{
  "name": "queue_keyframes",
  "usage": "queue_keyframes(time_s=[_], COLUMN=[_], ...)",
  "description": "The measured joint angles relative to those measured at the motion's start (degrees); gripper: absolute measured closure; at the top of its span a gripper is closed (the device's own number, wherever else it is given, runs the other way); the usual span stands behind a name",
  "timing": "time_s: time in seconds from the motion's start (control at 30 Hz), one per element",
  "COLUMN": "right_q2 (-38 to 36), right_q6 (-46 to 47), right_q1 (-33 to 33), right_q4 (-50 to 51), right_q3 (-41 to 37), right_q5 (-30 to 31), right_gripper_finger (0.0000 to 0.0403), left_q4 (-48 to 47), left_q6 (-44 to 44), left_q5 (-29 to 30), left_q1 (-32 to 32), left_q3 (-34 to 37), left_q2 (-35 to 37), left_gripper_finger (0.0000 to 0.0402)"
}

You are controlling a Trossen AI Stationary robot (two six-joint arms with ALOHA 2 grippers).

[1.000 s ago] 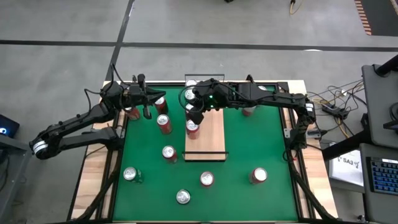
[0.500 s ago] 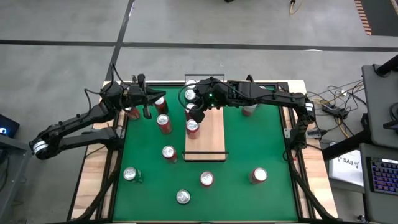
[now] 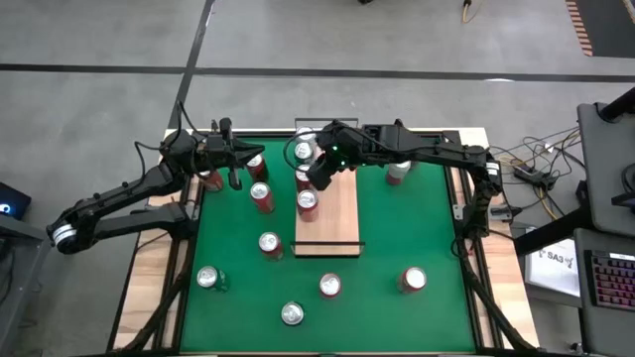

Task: Place canned beverage on shelf
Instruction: Put the white/pink soda can on the shelf and aligned with the other white/pink soda can

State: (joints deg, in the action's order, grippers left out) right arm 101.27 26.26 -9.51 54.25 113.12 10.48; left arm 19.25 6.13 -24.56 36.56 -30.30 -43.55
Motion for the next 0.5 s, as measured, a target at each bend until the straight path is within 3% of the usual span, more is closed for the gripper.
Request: queue_keyframes(time_s=[0.27, 0.4, 0.5], right_q2=[0.0, 0.0, 0.0], right_q6=[8.9, 11.5, 11.7], right_q1=[-7.5, -12.6, -15.8], right_q4=[21.3, 32.9, 35.5], right_q3=[0.0, -0.5, -2.1], right_q5=[0.0, 0.2, 0.1], right_gripper_finger=[0.0224, 0.0179, 0.0155], left_q4=[0.0, 0.0, 0.0], left_q6=[0.0, 0.0, 0.0], left_q5=[0.0, 0.0, 0.0], left_q1=[0.0, 0.0, 0.0], left_q3=[0.0, 0.0, 0.0], left_q2=[0.0, 0.0, 0.0], left_gripper_finger=[0.0402, 0.0402, 0.0402])
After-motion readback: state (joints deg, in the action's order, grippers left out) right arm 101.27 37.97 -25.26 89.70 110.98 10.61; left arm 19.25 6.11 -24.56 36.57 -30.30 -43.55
